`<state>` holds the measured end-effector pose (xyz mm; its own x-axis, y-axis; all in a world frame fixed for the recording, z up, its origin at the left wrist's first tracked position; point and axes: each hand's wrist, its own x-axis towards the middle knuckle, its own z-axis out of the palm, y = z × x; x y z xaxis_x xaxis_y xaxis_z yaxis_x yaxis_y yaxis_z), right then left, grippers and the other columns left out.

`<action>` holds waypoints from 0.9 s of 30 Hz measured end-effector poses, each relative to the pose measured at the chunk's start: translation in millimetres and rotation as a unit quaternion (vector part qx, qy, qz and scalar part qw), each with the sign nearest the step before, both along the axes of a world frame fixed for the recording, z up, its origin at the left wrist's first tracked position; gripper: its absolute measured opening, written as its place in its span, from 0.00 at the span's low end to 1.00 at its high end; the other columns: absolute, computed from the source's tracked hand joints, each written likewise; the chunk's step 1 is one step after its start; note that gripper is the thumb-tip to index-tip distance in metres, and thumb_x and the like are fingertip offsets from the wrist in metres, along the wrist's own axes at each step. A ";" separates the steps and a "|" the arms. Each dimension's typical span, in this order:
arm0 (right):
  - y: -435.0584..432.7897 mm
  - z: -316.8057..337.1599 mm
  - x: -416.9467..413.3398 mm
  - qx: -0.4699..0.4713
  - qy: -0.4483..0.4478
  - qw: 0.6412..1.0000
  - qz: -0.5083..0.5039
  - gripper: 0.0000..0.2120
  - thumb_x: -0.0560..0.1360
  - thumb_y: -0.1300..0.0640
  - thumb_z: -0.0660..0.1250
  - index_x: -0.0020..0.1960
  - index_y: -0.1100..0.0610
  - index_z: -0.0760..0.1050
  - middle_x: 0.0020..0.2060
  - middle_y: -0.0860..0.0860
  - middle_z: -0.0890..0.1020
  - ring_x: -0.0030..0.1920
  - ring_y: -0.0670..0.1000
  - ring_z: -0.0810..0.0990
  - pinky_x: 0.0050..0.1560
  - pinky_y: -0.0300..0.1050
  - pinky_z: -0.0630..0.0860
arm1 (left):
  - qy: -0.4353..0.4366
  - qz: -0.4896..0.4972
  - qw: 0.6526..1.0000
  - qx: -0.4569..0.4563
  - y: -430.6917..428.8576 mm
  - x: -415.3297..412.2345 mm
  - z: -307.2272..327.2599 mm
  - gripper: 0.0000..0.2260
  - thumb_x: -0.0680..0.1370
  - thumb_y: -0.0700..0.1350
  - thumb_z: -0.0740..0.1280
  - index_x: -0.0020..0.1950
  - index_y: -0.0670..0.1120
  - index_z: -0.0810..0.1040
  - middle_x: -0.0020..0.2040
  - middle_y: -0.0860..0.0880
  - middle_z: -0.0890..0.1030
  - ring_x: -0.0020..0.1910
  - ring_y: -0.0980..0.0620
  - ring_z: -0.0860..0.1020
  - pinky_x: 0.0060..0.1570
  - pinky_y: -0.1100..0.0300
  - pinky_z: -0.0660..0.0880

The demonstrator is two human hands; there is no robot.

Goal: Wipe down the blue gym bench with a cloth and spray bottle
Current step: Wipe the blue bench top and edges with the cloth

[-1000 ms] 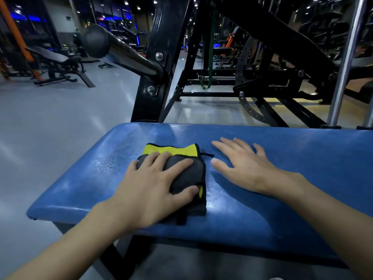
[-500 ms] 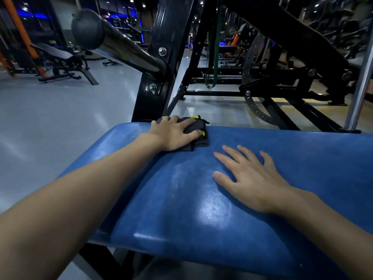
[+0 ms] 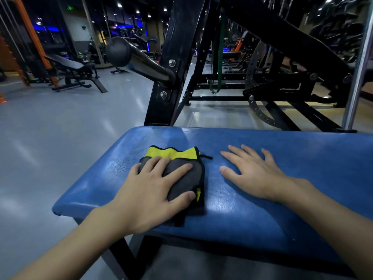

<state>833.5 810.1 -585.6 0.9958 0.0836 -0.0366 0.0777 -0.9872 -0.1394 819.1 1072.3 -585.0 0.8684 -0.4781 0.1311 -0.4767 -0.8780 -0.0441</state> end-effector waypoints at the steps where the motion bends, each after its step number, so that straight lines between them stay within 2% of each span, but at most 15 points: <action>1: 0.4 2.5 0.2 -0.003 -0.005 1.000 0.003 0.30 0.80 0.34 0.45 0.80 0.41 0.52 0.80 0.42 0.50 0.80 0.48 0.43 0.76 0.64 0.39 | 0.004 0.005 1.000 0.000 0.0 -0.8 0.8 0.41 0.67 0.78 0.30 0.78 0.68 0.50 0.77 0.54 0.61 0.77 0.50 0.54 0.73 0.45 0.57; 4: 3.1 6.9 3.6 0.013 -0.019 1.000 0.012 0.30 0.80 0.35 0.46 0.79 0.42 0.54 0.80 0.42 0.52 0.80 0.48 0.44 0.76 0.63 0.39 | 0.021 0.012 1.000 -0.010 -5.3 13.9 3.4 0.38 0.68 0.76 0.35 0.77 0.69 0.49 0.75 0.58 0.60 0.76 0.53 0.55 0.71 0.45 0.59; 7: 6.4 3.5 7.1 0.019 -0.002 1.000 0.006 0.31 0.80 0.34 0.45 0.80 0.43 0.50 0.80 0.42 0.49 0.80 0.47 0.43 0.77 0.62 0.40 | 0.031 0.013 0.999 -0.026 -12.0 44.4 3.7 0.37 0.68 0.76 0.37 0.76 0.69 0.52 0.73 0.59 0.63 0.75 0.54 0.57 0.70 0.44 0.61; 10: 7.2 -2.5 9.8 0.004 0.006 1.000 0.001 0.34 0.79 0.34 0.43 0.81 0.45 0.44 0.81 0.43 0.46 0.80 0.47 0.41 0.77 0.61 0.40 | 0.050 0.026 0.998 -0.031 -21.0 87.0 2.7 0.37 0.66 0.77 0.38 0.75 0.71 0.53 0.74 0.56 0.64 0.76 0.51 0.58 0.71 0.42 0.60; 13: 6.8 -3.4 10.9 -0.003 0.004 1.000 0.002 0.33 0.79 0.33 0.42 0.81 0.44 0.46 0.81 0.42 0.45 0.80 0.47 0.40 0.77 0.62 0.40 | 0.067 0.037 0.996 -0.042 -32.0 136.9 3.8 0.36 0.66 0.77 0.40 0.74 0.72 0.55 0.76 0.54 0.63 0.77 0.48 0.58 0.72 0.38 0.57; 18: 6.6 -4.6 12.6 -0.004 0.003 1.000 0.001 0.34 0.77 0.32 0.41 0.80 0.42 0.46 0.80 0.42 0.44 0.79 0.46 0.39 0.77 0.61 0.39 | 0.081 0.072 0.993 -0.046 -47.6 197.1 7.3 0.30 0.73 0.76 0.49 0.75 0.71 0.56 0.76 0.50 0.65 0.76 0.44 0.59 0.71 0.36 0.57; 22: 5.0 -6.0 13.1 0.003 0.001 1.000 0.001 0.36 0.75 0.31 0.39 0.80 0.42 0.46 0.80 0.41 0.45 0.79 0.45 0.39 0.77 0.60 0.39 | 0.080 0.066 0.993 -0.049 -42.9 180.8 7.2 0.36 0.69 0.78 0.45 0.76 0.70 0.57 0.77 0.51 0.63 0.78 0.46 0.57 0.72 0.38 0.57; 27: 6.8 -2.8 10.5 0.003 -0.001 1.000 -0.003 0.34 0.77 0.33 0.42 0.80 0.42 0.48 0.80 0.42 0.46 0.79 0.46 0.41 0.77 0.60 0.40 | 0.061 0.050 0.996 -0.028 -16.7 112.0 3.7 0.38 0.67 0.78 0.40 0.77 0.70 0.53 0.77 0.50 0.62 0.77 0.46 0.56 0.73 0.38 0.55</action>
